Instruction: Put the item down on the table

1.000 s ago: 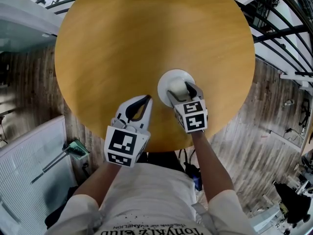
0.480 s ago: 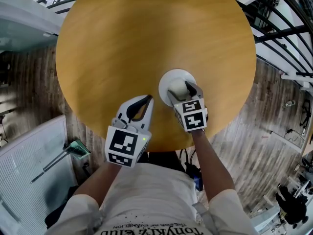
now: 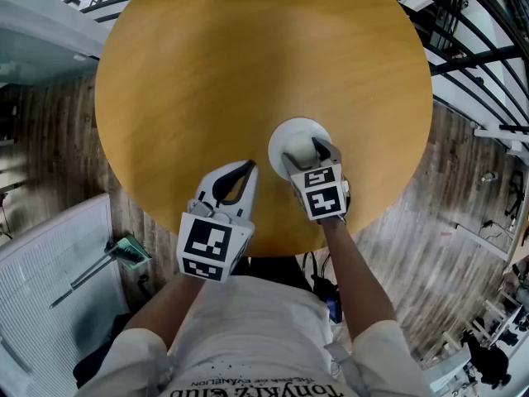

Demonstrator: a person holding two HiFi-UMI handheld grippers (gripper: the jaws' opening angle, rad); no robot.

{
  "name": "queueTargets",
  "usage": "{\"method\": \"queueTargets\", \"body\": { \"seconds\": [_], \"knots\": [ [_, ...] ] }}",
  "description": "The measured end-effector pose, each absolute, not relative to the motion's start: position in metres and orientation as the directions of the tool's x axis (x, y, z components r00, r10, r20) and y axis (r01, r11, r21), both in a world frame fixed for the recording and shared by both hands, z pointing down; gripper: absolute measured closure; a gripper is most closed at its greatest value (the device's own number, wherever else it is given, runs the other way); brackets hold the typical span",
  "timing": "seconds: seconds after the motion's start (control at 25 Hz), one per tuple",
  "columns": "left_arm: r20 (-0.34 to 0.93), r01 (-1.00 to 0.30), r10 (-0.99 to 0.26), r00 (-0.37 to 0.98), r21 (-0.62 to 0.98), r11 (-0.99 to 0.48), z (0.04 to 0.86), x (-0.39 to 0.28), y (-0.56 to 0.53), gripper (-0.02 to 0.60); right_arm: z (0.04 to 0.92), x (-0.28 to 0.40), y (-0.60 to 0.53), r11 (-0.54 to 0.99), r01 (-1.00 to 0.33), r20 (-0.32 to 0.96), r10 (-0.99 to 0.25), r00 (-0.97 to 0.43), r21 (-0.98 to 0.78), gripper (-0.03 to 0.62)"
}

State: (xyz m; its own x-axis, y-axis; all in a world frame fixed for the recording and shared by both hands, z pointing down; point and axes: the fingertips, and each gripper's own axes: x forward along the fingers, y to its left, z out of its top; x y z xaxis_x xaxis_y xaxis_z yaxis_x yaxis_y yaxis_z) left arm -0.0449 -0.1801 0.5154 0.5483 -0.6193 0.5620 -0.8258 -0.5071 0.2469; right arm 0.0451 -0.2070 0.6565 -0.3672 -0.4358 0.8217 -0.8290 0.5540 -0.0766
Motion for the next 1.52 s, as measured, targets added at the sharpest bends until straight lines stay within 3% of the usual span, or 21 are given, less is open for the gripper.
{"method": "queueTargets", "body": {
  "seconds": [0.68, 1.16, 1.28, 1.52],
  "knots": [
    [0.554, -0.826, -0.629, 0.546, 0.231, -0.514, 0.506, -0.051, -0.176, 0.558, 0.635, 0.049, -0.208, 0.537, -0.838, 0.785, -0.475, -0.397, -0.099, 0.279],
    [0.525, -0.819, -0.652, 0.547, 0.177, -0.545, 0.472, -0.057, -0.157, 0.558, 0.561, 0.04, -0.179, 0.544, -0.83, 0.685, -0.56, -0.467, -0.121, 0.288],
    [0.517, -0.814, -0.652, 0.554, 0.171, -0.555, 0.465, -0.056, -0.148, 0.558, 0.538, 0.039, -0.164, 0.545, -0.833, 0.654, -0.597, -0.465, -0.096, 0.409],
    [0.515, -0.799, -0.643, 0.567, 0.155, -0.581, 0.457, -0.047, -0.129, 0.558, 0.507, 0.043, -0.13, 0.529, -0.841, 0.62, -0.624, -0.476, -0.113, 0.545]
  ]
}}
